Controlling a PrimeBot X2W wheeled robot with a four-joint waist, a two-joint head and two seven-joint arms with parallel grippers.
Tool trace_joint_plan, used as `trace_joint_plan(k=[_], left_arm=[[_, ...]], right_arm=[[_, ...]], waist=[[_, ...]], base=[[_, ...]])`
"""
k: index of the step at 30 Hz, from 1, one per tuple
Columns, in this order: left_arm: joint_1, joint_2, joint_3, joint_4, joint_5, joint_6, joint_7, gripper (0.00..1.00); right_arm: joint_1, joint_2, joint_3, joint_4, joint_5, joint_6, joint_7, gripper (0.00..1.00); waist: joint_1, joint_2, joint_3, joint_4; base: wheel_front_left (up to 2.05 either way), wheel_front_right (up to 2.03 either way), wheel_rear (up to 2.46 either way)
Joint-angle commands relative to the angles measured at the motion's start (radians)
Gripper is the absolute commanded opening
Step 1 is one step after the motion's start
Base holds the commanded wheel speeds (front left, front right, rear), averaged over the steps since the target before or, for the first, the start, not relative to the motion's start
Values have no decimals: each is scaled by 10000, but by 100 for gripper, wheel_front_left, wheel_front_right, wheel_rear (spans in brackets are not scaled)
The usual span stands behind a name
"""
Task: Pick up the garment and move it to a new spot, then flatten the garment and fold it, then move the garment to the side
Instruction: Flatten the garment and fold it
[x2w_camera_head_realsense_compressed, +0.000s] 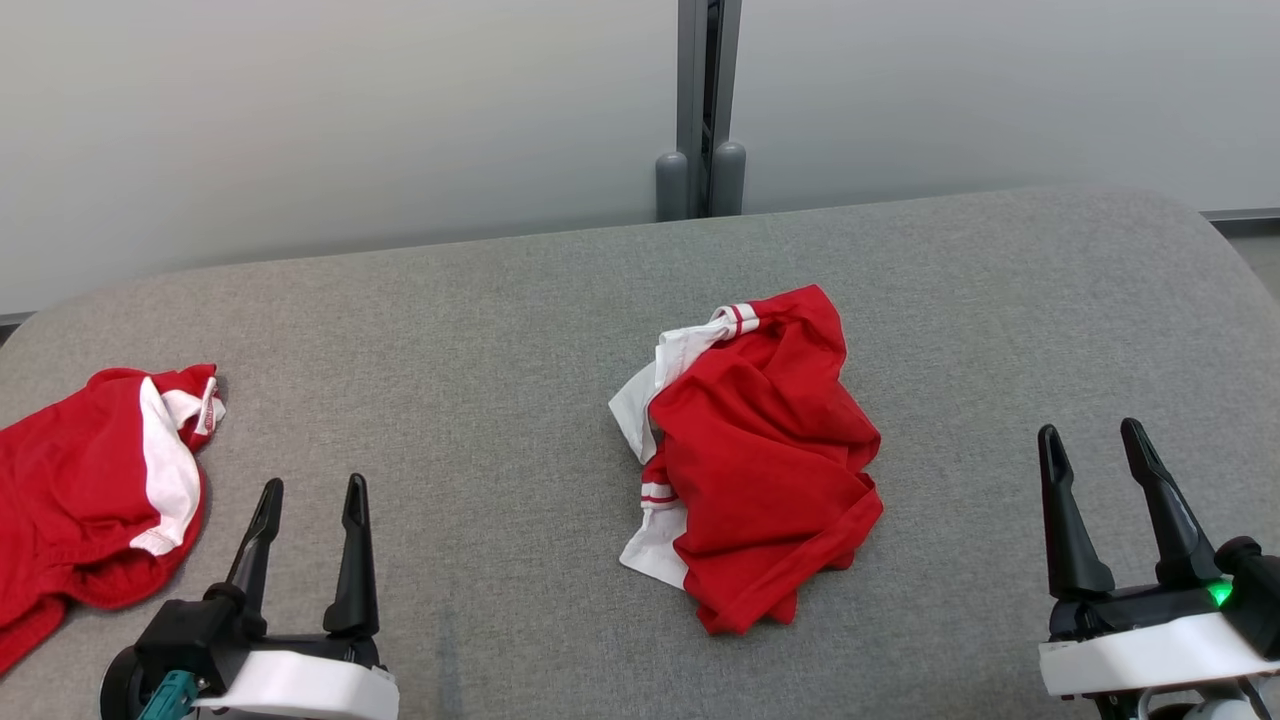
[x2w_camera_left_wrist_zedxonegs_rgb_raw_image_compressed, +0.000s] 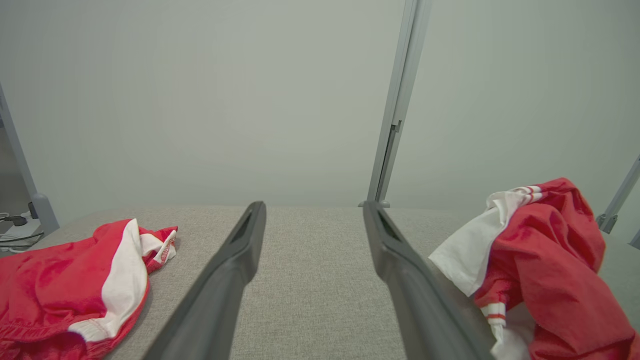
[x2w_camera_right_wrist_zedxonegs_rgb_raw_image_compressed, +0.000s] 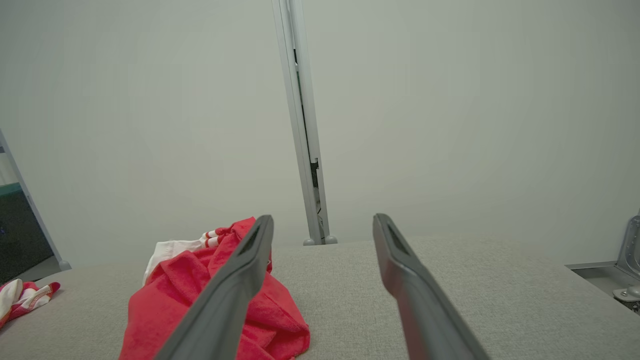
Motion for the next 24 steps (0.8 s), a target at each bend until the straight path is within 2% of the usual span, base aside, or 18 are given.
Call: trace_joint_plan(k=[1,8,13,14,18,24], left_arm=[[-140,19,9,20,11,-10,-15,100],[-210,21,-64,52,-131,65,-15,100],[-220,21,-50,87,-207,99,-15,100],[-220,21,-50,87,-207,99,-15,100],[-313,22,-265,193,-335,104,-15,100],[-421,28,-424,275,-496,164,-11,100]], right_arm=[[-24,-36,6,-11,-22,1,-3,100],[-87,-169,307,-12,-102,2,-2,100],[-294,-257,1563,32,247,2,-2,100],[-294,-257,1563,32,247,2,-2,100],[-529,-393,3092,1136,627,1,17,100],[-1045,-244,4573,3248,1753,1,1730,100]], waist=[[0,-1,8,-1],[0,-1,11,35],[0,-1,9,67],[0,-1,9,67],[0,-1,4,273],[0,-1,50,786]], base=[[0,0,0],[0,0,0],[0,0,0],[0,0,0],[0,0,0],[0,0,0]])
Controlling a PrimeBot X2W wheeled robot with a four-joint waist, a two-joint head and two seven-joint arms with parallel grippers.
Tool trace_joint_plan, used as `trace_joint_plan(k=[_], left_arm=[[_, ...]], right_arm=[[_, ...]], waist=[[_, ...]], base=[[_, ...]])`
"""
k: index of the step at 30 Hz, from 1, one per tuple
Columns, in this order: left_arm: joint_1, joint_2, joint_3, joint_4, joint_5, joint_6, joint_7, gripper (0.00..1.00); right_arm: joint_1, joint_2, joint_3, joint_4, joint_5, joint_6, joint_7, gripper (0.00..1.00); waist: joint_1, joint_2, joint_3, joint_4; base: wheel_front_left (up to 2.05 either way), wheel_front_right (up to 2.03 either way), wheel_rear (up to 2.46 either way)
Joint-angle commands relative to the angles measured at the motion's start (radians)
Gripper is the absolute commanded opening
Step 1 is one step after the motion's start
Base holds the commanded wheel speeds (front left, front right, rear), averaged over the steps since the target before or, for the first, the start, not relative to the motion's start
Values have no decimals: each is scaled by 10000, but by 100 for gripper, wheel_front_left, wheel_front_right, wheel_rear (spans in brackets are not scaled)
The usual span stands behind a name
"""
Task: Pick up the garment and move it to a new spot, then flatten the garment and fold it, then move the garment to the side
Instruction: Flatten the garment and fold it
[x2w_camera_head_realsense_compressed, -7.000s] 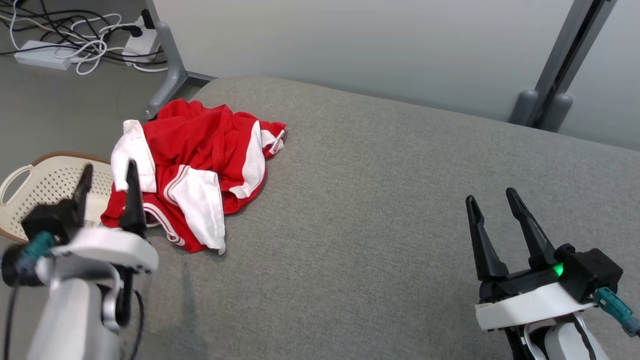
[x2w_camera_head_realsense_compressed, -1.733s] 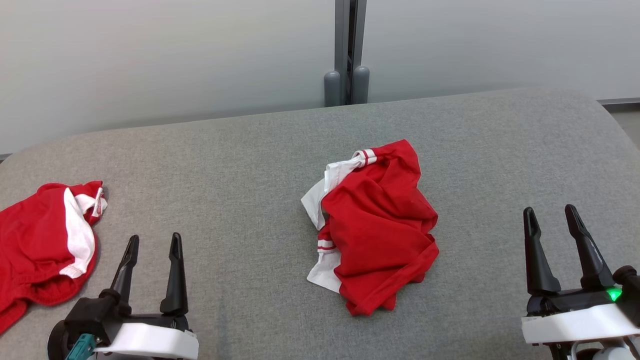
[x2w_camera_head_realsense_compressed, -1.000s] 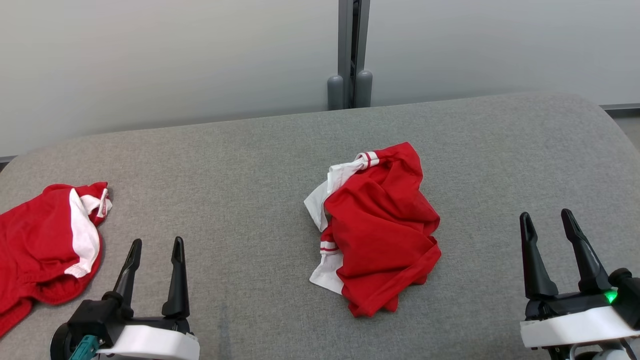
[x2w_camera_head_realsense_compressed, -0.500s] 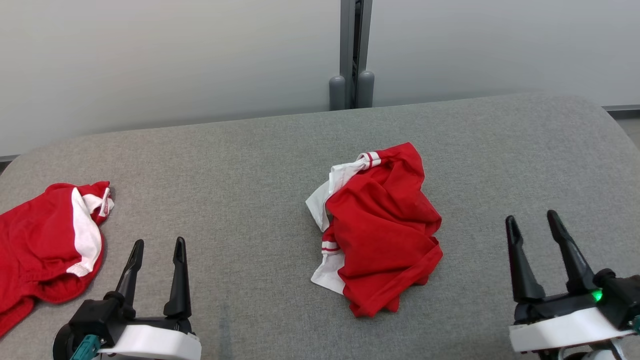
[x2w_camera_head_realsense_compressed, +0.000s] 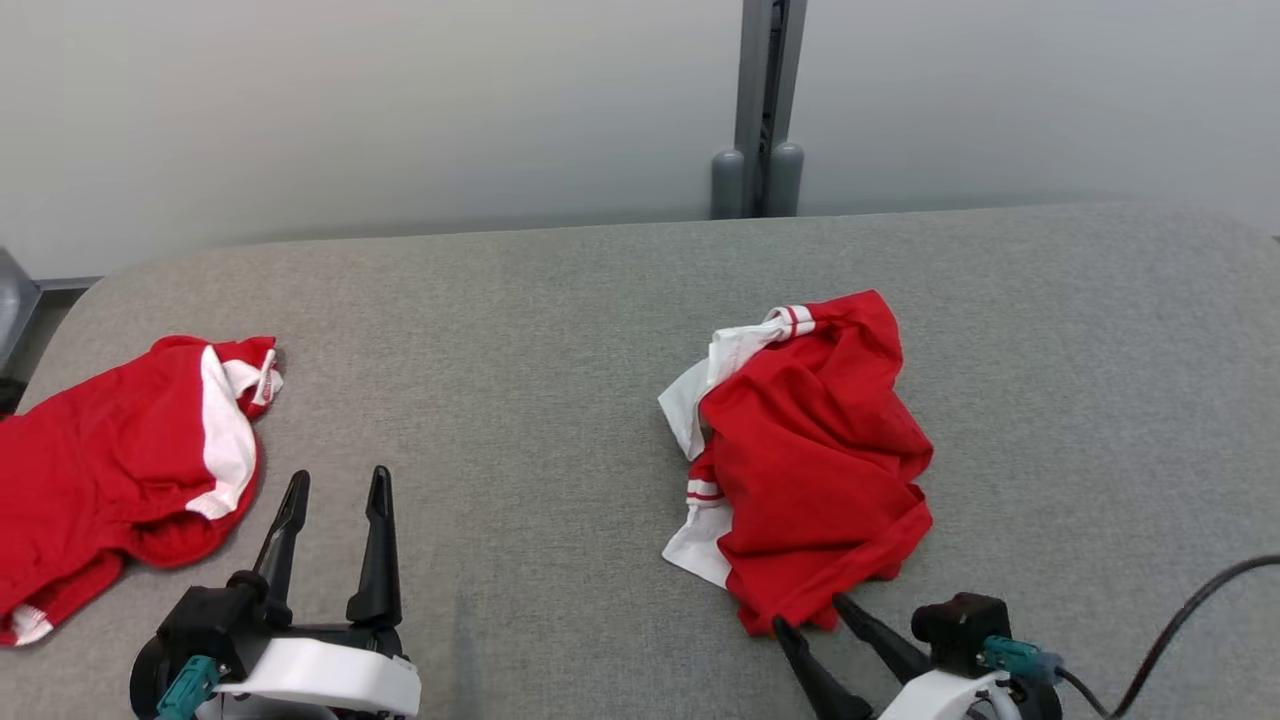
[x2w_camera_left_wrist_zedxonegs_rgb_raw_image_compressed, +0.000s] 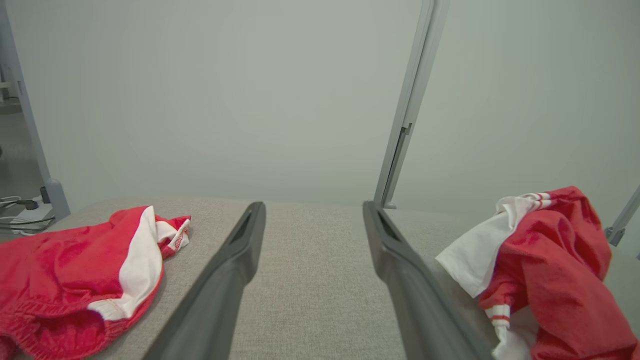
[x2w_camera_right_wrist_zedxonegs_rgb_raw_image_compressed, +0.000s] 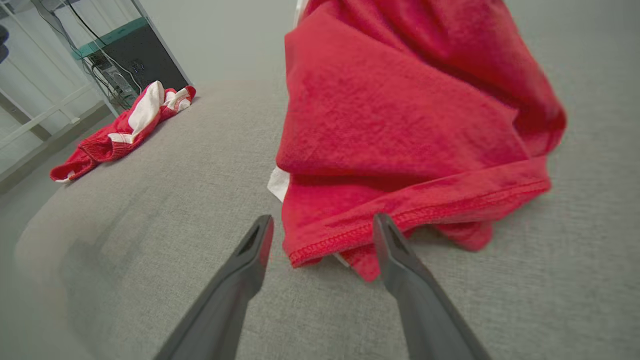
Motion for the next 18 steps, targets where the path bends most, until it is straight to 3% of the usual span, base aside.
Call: trace_joint_plan(k=[1,11,18], left_arm=[[-180,40,4,17,-84,47,-5,100],[-212,38,-21,105,-140,17,-5,100],[-253,38,-49,151,-146,1,-5,100]], right_arm=[[-204,-9,165,237,410,1,348,100],[-483,48,448,1120,1898,1,1985,100],[-602,178,-286,972,1668,1,2448,100]], waist=[[0,-1,49,261],[0,-1,205,994],[0,-1,312,1171]], base=[[0,0,0],[0,0,0],[0,0,0]])
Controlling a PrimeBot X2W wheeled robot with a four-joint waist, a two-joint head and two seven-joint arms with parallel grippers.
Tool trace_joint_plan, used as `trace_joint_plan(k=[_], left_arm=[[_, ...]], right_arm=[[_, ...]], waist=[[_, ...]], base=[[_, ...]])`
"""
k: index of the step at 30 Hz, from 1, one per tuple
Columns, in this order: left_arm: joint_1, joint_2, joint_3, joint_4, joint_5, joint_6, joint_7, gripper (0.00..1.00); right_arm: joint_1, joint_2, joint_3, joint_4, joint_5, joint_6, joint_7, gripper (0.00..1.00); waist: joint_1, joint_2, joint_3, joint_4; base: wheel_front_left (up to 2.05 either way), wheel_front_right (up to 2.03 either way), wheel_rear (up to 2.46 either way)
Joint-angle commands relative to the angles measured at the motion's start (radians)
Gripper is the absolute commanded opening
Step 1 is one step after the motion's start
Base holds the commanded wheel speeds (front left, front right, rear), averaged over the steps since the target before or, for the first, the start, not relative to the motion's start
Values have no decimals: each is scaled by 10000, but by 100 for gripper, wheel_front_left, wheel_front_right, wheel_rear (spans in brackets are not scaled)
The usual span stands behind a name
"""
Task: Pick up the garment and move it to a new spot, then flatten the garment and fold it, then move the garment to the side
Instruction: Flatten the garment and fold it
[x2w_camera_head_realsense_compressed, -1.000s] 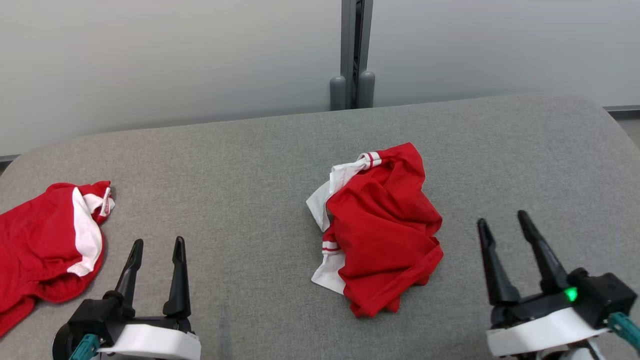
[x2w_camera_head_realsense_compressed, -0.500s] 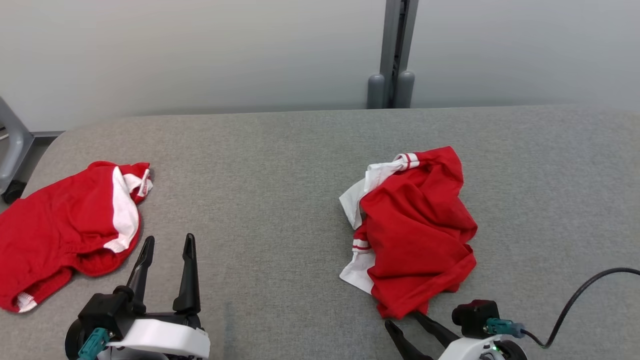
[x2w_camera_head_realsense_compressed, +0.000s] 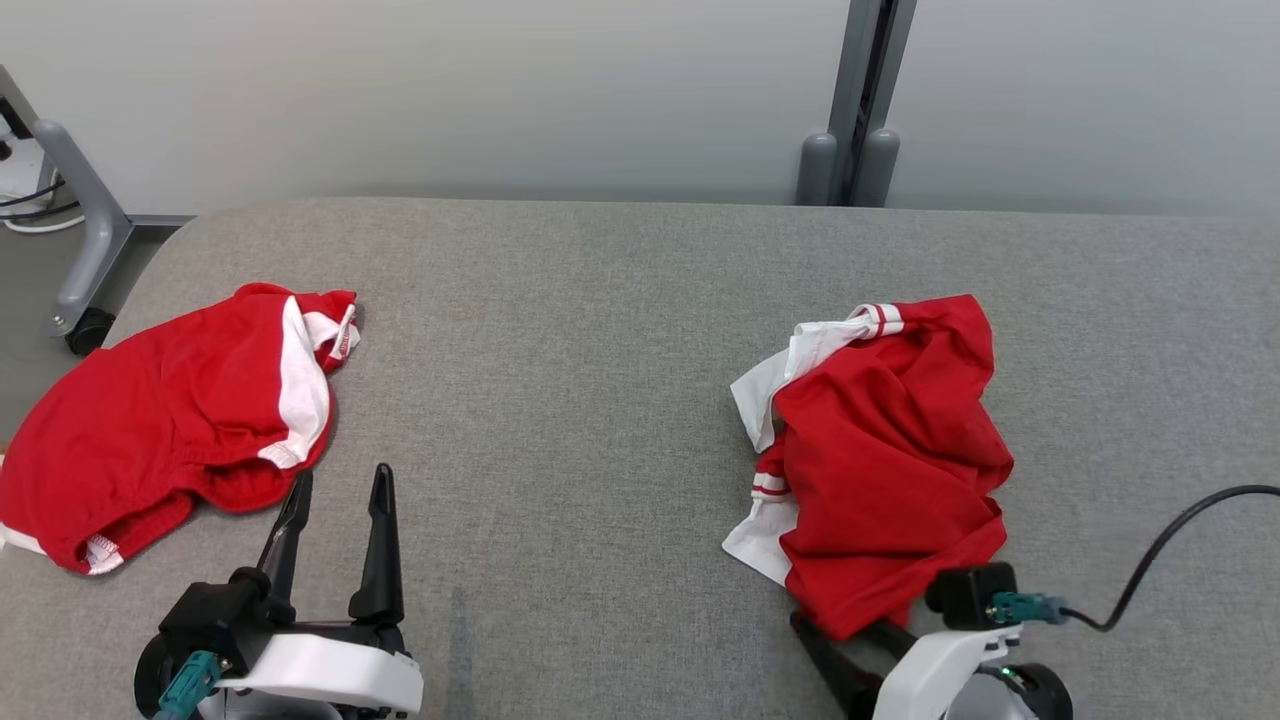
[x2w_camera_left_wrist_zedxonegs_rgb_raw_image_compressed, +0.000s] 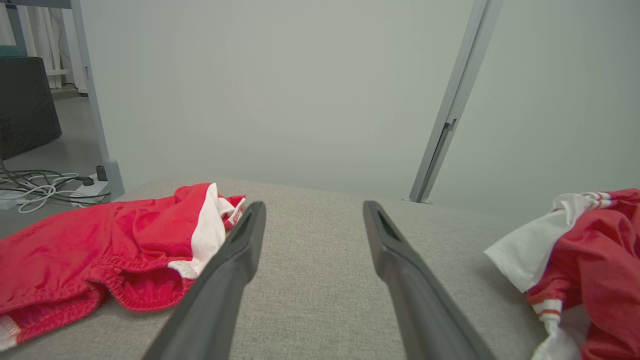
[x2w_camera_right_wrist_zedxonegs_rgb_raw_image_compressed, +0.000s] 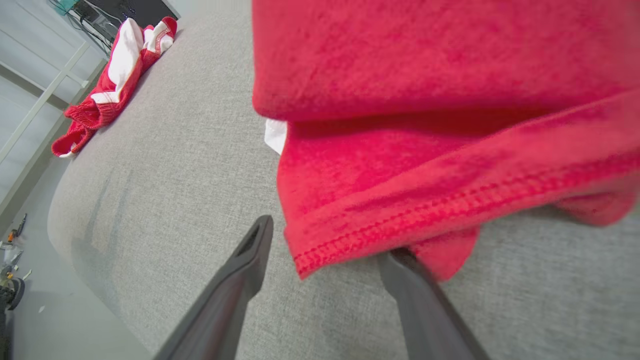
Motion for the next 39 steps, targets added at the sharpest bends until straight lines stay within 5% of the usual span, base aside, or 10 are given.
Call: trace_joint_plan(k=[1,3,4,6,14,20,25,37,39], left_arm=[[-146,36,1,18,-16,2,-5,100],[-161,36,-9,38,-42,25,-5,100],[-172,34,-18,61,-59,27,-5,100],[-204,36,-22,99,-76,22,-5,100],[-166,33,62,129,-37,-16,-5,100],[-235,37,-3,133,-110,-112,-5,100],[-330,34,-144,205,-146,-151,-5,100],[-673,39,-386,391,-36,-323,-5,100],[-743,36,-439,392,-25,-340,-5,100]], right_arm=[[-2,38,-273,-158,-176,1,77,100],[67,156,-569,-295,-249,1,83,96],[92,190,-706,-326,-320,1,50,53],[140,279,-889,-394,-294,1,54,0],[160,371,-1110,-1261,123,1,56,0],[316,-606,-2135,-3694,1282,1,424,0],[587,-1238,-3129,-4507,1773,2,970,0],[158,-1589,-4829,-3105,1684,2,852,0],[-29,-1572,-5119,-2608,1514,2,702,16]], waist=[[0,0,20,26],[0,0,28,29],[0,0,31,29],[0,0,32,25],[0,0,32,-298],[0,0,17,-1085],[0,0,44,-1584],[0,0,437,-2193],[0,0,494,-2209]], base=[[0,0,0],[0,0,0],[0,0,0],[0,0,0],[0,0,0],[0,0,0],[0,0,0],[0,0,0],[0,0,0]])
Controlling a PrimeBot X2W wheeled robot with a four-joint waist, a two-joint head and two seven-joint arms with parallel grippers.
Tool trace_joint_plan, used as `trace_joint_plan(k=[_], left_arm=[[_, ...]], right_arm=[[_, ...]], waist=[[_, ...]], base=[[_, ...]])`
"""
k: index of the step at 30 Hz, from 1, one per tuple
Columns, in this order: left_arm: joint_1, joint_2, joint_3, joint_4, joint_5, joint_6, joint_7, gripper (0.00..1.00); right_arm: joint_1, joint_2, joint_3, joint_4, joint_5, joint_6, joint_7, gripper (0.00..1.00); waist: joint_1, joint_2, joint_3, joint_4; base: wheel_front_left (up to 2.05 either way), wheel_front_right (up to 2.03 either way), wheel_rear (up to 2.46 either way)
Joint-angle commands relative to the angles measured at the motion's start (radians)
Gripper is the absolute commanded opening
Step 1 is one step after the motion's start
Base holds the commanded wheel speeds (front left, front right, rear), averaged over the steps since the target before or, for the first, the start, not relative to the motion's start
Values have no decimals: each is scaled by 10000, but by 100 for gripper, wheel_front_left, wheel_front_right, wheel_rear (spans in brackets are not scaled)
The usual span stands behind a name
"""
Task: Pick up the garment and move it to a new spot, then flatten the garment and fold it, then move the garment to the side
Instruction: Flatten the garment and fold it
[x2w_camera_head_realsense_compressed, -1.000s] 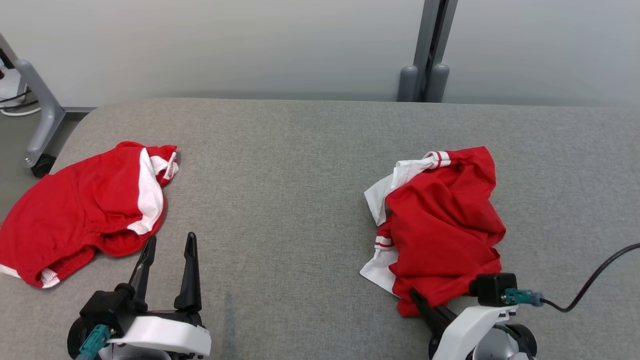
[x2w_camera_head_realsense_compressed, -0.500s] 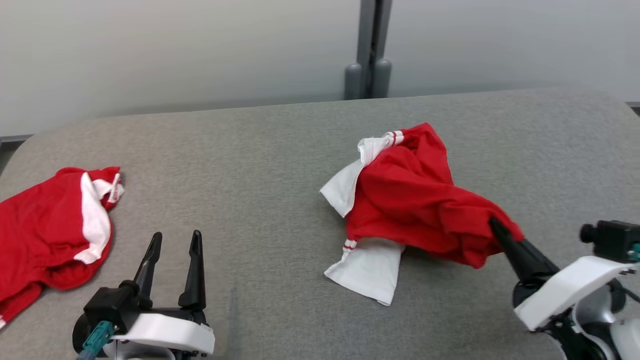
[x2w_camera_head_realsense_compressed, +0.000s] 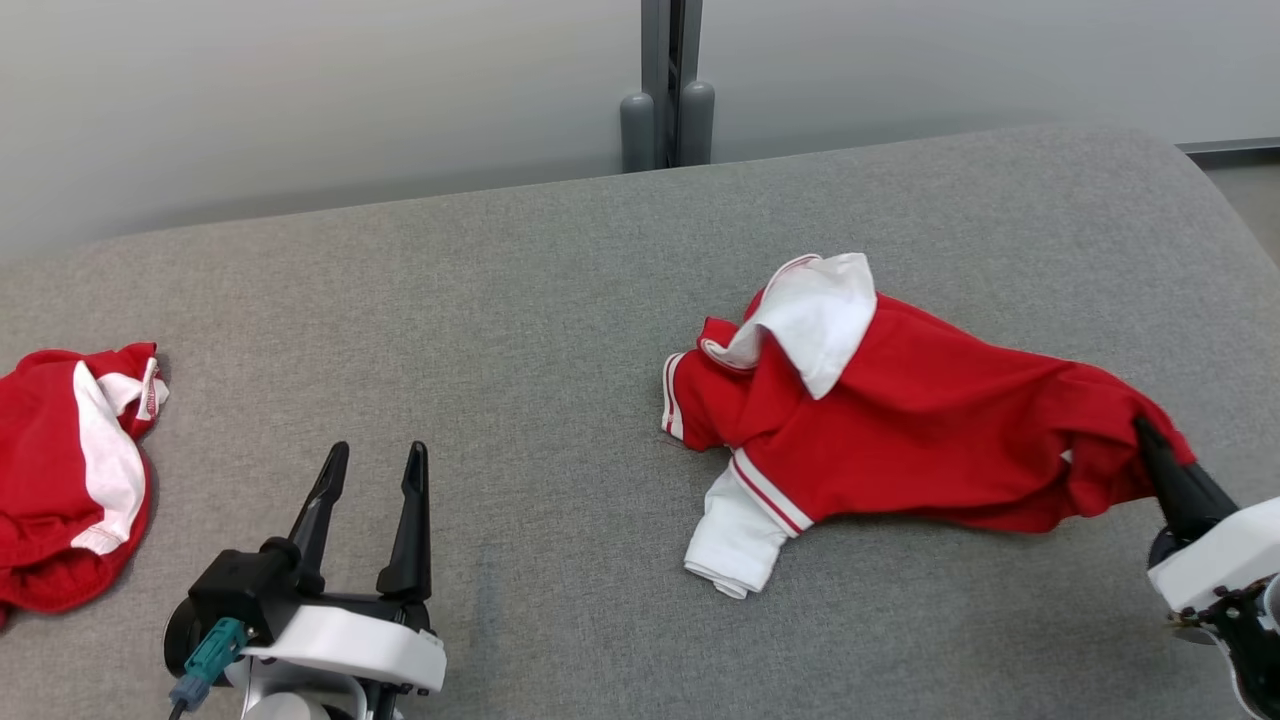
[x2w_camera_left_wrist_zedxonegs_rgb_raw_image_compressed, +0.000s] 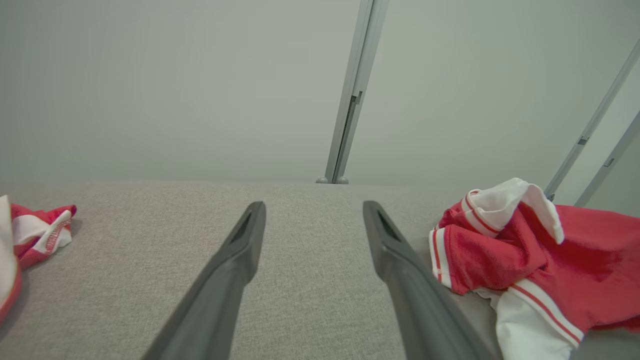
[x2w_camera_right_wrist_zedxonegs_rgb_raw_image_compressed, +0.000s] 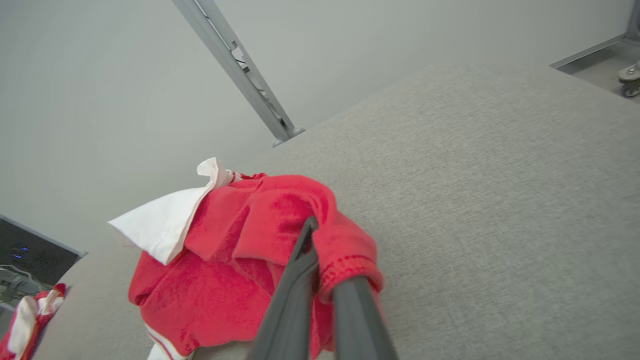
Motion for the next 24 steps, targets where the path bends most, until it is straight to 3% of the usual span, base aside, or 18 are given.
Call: trace_joint_plan(k=[1,3,4,5,8,12,18,24], left_arm=[[-203,37,-8,-12,58,-31,-5,100],[-238,37,-33,10,57,-50,-5,100],[-287,37,-41,23,54,-67,-4,100],[-333,37,-66,28,45,-79,-5,100],[-374,36,-143,72,-10,-89,-5,100],[-377,42,-214,124,-55,-76,-5,100],[-475,36,-382,76,99,-151,-5,100],[-681,40,-680,203,275,-289,-5,100]], right_arm=[[-144,-118,-168,263,-317,3,-172,27],[-334,-110,-423,769,-771,4,-427,47],[-409,-84,-517,1022,-1030,4,-533,96],[-461,-19,-567,1224,-1238,4,-580,100],[-549,-117,-876,1756,-2334,3,-932,100],[-555,242,-1346,1860,-3395,4,-1418,100],[-119,1066,-1918,783,-4637,4,-2150,100],[231,1597,-1625,-222,-5086,4,-2944,100]], waist=[[0,-1,43,-11],[0,-1,84,-8],[0,-1,102,4],[0,-1,114,20],[0,-1,131,59],[0,-1,20,78],[0,-1,-212,27],[0,-1,-226,-194]], base=[[0,0,0],[0,0,0],[0,0,0],[0,0,0],[0,0,0],[0,0,0],[0,0,0],[0,0,0]])
